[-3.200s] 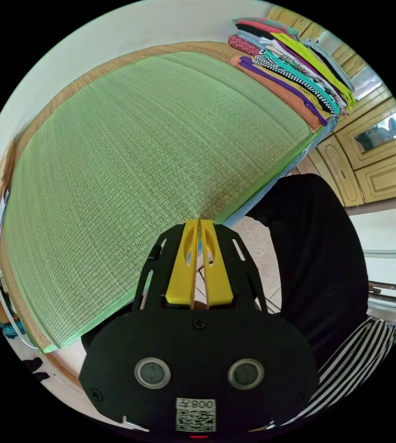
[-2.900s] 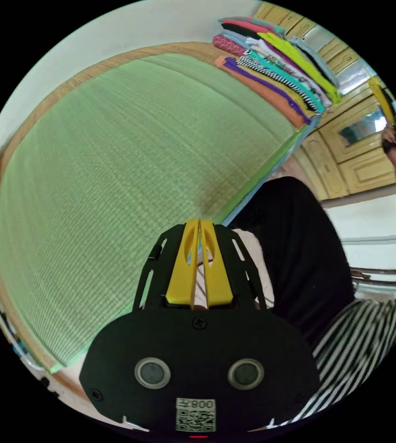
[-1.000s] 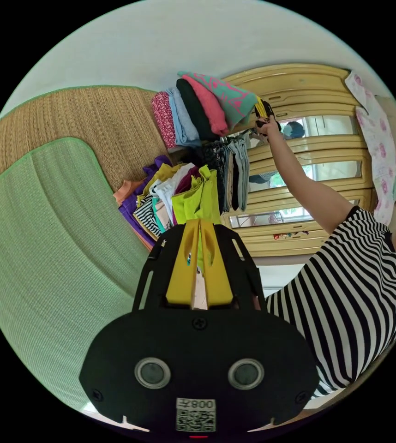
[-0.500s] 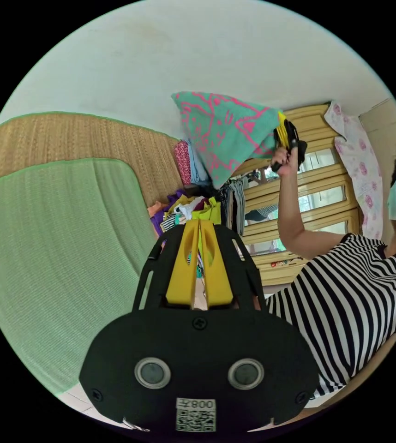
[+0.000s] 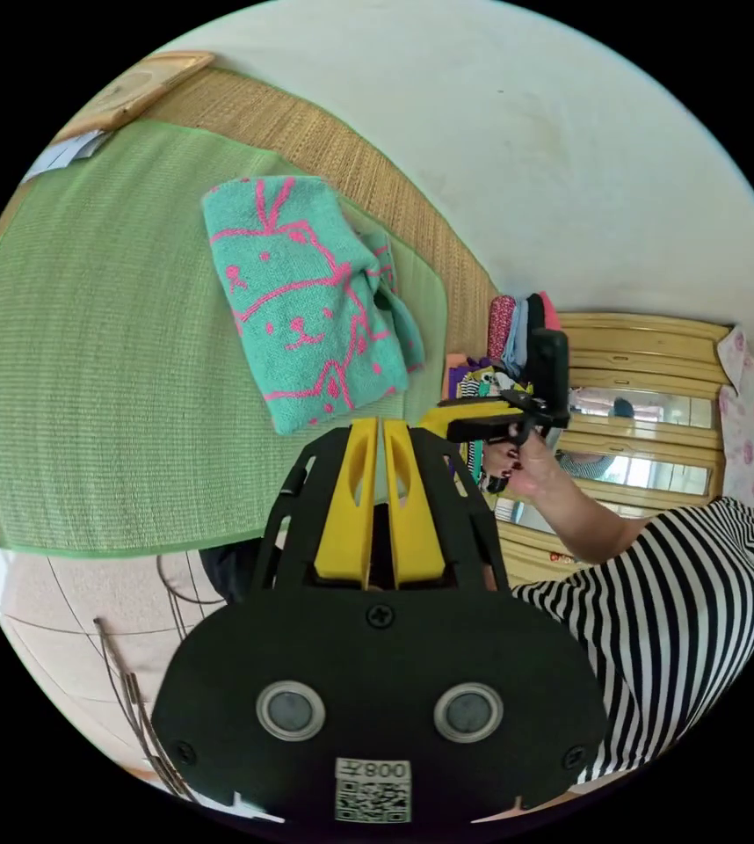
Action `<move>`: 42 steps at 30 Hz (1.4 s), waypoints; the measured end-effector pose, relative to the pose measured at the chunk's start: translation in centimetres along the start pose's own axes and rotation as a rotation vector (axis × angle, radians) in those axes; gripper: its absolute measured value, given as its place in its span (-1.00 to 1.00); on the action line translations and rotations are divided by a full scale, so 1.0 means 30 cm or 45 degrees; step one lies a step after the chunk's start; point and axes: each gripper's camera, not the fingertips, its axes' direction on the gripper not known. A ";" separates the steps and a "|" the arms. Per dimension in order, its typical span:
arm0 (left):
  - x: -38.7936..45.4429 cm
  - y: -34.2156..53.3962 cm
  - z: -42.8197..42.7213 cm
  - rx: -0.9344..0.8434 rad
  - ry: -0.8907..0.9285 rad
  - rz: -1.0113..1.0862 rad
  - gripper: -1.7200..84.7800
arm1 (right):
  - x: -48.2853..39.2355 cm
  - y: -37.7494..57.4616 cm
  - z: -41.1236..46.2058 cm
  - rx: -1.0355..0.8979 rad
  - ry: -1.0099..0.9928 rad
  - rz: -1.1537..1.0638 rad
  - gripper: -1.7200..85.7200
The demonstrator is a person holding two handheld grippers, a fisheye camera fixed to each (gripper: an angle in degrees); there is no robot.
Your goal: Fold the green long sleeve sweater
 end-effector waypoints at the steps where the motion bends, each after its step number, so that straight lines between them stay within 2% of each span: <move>1: 0.003 -0.027 -0.005 -0.016 0.003 0.024 -0.89 | 0.001 -0.013 -0.019 0.030 0.070 0.010 -0.94; 3: 0.014 -0.082 -0.008 -0.023 0.019 0.060 -0.86 | 0.060 -0.063 -0.111 0.196 0.254 0.170 -0.92; 6: 0.040 -0.192 -0.011 -0.024 0.026 0.081 -0.81 | 0.162 -0.145 -0.161 0.314 0.311 0.287 -0.86; 11: 0.091 -0.367 -0.039 0.024 -0.085 0.073 -0.73 | 0.290 -0.321 -0.008 0.160 0.228 0.370 -0.78; 14: 0.137 -0.453 -0.065 0.076 -0.253 0.111 -0.71 | 0.291 -0.410 0.112 0.056 0.230 0.340 -0.78; 16: 0.160 -0.505 -0.030 -0.037 -0.498 0.193 -0.75 | 0.283 -0.458 0.171 0.024 0.231 0.328 -0.78; 18: 0.142 -0.523 0.005 -0.193 -0.624 0.215 -0.82 | 0.277 -0.521 0.238 -0.020 0.260 0.323 -0.81; 23: 0.103 -0.480 -0.217 -0.110 -0.384 0.187 -0.89 | 0.254 -0.625 0.293 0.007 0.099 0.348 -0.88; 25: 0.089 -0.402 -0.419 -0.026 -0.332 0.209 -0.90 | 0.198 -0.669 0.310 0.022 -0.023 0.295 -0.89; 29: -0.025 -0.209 -0.776 0.102 -0.337 0.125 -0.91 | -0.088 -0.834 0.453 -0.092 -0.176 -0.016 -0.88; 31: -0.197 -0.053 -0.968 0.123 -0.421 -0.090 -0.92 | -0.217 -0.921 0.587 -0.195 -0.174 -0.116 -0.85; 33: -0.336 0.072 -1.092 0.169 -0.475 -0.319 -0.93 | -0.350 -1.025 0.796 -0.395 -0.065 -0.232 -0.80; 35: -0.434 0.177 -1.199 0.231 -0.458 -0.484 -0.93 | -0.403 -1.078 0.934 -0.544 0.074 -0.297 -0.82; 36: -0.464 0.222 -1.255 0.280 -0.389 -0.508 -0.93 | -0.414 -1.105 0.999 -0.635 0.031 -0.294 -0.84; 38: -0.469 0.246 -1.302 0.295 -0.327 -0.462 -0.92 | -0.418 -1.128 1.047 -0.669 -0.085 -0.273 -0.90; 42: -0.453 0.170 -1.296 0.164 -0.253 -0.304 -0.87 | -0.368 -1.162 0.979 -0.552 -0.023 -0.171 -0.93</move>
